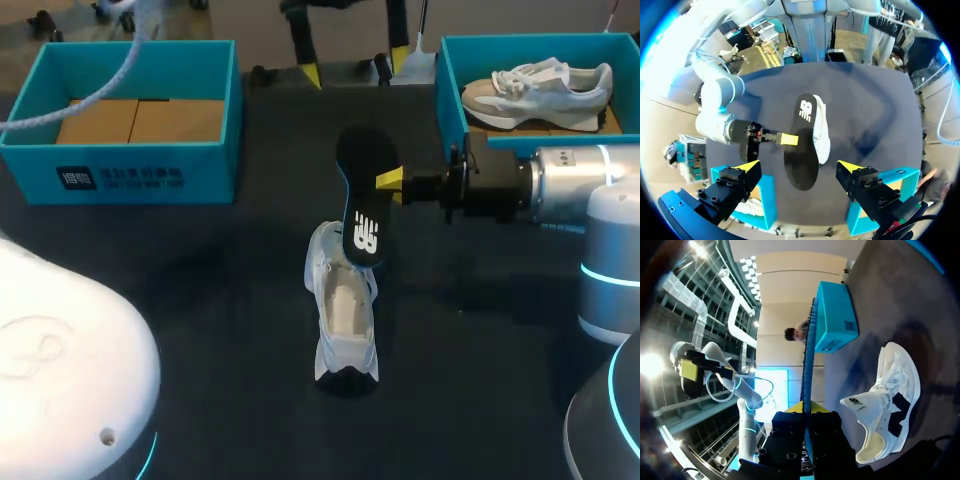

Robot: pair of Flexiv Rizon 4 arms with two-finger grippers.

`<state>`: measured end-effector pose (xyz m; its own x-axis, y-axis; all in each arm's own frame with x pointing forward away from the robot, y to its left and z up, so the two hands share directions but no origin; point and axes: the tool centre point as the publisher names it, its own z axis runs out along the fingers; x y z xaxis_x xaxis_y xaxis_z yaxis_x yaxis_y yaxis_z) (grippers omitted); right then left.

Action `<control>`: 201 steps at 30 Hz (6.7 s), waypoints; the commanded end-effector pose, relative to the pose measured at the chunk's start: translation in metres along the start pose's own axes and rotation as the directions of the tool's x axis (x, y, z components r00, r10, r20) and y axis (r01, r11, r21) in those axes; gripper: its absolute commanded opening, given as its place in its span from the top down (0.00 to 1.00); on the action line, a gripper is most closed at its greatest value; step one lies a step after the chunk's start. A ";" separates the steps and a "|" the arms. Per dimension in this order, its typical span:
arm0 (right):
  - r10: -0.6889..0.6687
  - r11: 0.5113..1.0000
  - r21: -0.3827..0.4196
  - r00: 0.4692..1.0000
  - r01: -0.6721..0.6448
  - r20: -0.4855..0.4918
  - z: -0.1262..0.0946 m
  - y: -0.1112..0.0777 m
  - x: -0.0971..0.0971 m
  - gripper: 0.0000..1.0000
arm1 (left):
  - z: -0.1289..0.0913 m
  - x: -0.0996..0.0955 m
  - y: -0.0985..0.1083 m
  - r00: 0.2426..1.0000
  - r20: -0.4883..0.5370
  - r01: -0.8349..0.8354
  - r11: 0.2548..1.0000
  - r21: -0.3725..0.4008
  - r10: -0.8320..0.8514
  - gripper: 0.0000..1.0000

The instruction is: Take the shoe out of the shoebox, open the shoe tongue, remove and reinsert the insole, then place the shoe into the shoebox

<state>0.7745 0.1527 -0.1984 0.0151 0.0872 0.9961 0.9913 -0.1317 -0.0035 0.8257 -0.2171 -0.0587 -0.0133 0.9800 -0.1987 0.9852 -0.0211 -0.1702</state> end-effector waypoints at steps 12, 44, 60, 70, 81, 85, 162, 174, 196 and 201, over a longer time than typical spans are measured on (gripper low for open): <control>0.001 1.000 -0.002 1.000 -0.001 0.002 0.002 0.000 0.000 1.00 | -0.004 0.034 -0.003 0.786 0.618 0.028 1.000 -0.007 -0.018 0.00; 0.001 1.000 -0.002 1.000 -0.001 0.002 0.002 0.000 0.000 1.00 | 0.025 0.071 0.000 0.562 0.824 -0.054 0.998 -0.042 0.065 0.00; 0.001 1.000 -0.002 1.000 -0.001 0.002 0.002 0.000 0.000 1.00 | 0.029 0.107 -0.005 0.467 0.877 -0.078 0.993 -0.083 0.110 0.00; 0.001 1.000 -0.002 1.000 -0.001 0.002 0.002 0.000 0.000 1.00 | 0.066 0.130 0.010 0.340 0.934 -0.004 0.993 -0.119 0.113 0.00; 0.001 1.000 -0.002 1.000 -0.001 0.002 0.002 0.000 0.000 1.00 | 0.088 0.128 0.008 0.184 0.970 0.010 0.987 -0.161 0.157 0.00; 0.001 1.000 -0.002 1.000 -0.001 0.002 0.002 0.000 0.000 1.00 | 0.088 0.128 0.008 0.184 0.970 0.010 0.987 -0.161 0.157 0.00; -0.002 1.000 -0.031 1.000 0.002 0.007 0.034 -0.016 -0.009 1.00 | 0.152 0.032 0.033 0.244 0.955 0.040 0.983 -0.180 0.165 0.62; -0.002 1.000 -0.031 1.000 0.002 0.007 0.034 -0.016 -0.009 1.00 | 0.156 0.026 0.034 0.275 0.946 0.018 0.983 -0.184 0.171 0.64; -0.002 1.000 -0.031 1.000 0.002 0.007 0.034 -0.016 -0.009 1.00 | 0.160 0.027 0.034 0.277 0.943 0.005 0.981 -0.194 0.185 1.00; -0.011 0.999 -0.036 1.000 0.010 -0.005 0.031 -0.016 -0.010 0.16 | 0.157 0.029 0.032 0.267 0.946 0.006 0.981 -0.195 0.186 1.00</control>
<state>0.7638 0.1868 -0.2103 0.0099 0.0917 0.9957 0.9872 -0.1597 0.0049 0.8313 -0.2232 -0.2212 0.0156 0.0748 -0.9971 0.9996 0.0222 0.0173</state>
